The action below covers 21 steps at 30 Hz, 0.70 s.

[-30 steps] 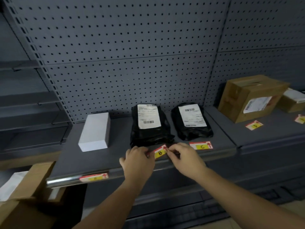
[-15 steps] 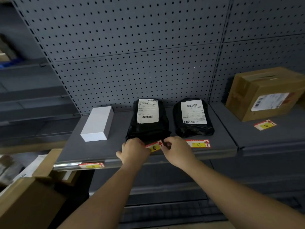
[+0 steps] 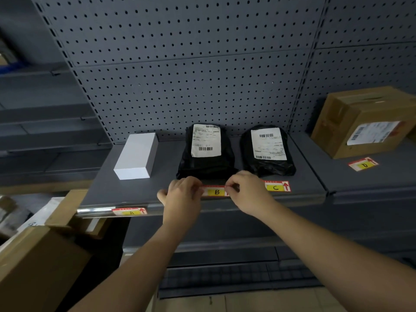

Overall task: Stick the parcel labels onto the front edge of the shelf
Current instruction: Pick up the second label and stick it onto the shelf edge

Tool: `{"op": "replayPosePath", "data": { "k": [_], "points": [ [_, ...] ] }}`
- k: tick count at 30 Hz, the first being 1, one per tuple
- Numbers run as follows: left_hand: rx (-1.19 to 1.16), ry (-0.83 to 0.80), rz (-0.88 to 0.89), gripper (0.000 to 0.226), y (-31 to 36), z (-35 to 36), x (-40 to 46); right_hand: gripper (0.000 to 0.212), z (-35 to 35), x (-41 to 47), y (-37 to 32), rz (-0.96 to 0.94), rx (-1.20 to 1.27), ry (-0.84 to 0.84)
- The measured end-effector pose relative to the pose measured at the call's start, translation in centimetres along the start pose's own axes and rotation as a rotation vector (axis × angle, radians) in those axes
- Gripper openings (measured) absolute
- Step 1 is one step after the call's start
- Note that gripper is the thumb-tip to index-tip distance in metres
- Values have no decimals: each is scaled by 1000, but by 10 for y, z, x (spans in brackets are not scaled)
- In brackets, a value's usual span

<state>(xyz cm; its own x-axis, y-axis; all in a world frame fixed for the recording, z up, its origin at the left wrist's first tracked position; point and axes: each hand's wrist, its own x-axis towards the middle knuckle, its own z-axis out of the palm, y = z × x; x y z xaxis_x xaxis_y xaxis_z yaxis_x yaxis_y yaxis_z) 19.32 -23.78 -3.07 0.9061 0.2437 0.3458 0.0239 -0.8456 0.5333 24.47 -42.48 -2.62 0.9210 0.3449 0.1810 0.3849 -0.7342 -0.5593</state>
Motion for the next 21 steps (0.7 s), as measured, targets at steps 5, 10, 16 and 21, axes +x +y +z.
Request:
{"op": "replayPosePath", "data": {
  "k": [5,10,16,21],
  "points": [
    [112,139,202,19,-15,6,-24,9,-12,-4,0,7,-10,15],
    [227,137,365,23,-37,24,-38,10,-20,-15,3,16,80,9],
    [287,205,573,34,-57,39,-36,10,-18,-27,4,37,119,10],
    [278,244,699,33,-68,47,-30,10,-16,-31,5,25,138,26]
  ]
}}
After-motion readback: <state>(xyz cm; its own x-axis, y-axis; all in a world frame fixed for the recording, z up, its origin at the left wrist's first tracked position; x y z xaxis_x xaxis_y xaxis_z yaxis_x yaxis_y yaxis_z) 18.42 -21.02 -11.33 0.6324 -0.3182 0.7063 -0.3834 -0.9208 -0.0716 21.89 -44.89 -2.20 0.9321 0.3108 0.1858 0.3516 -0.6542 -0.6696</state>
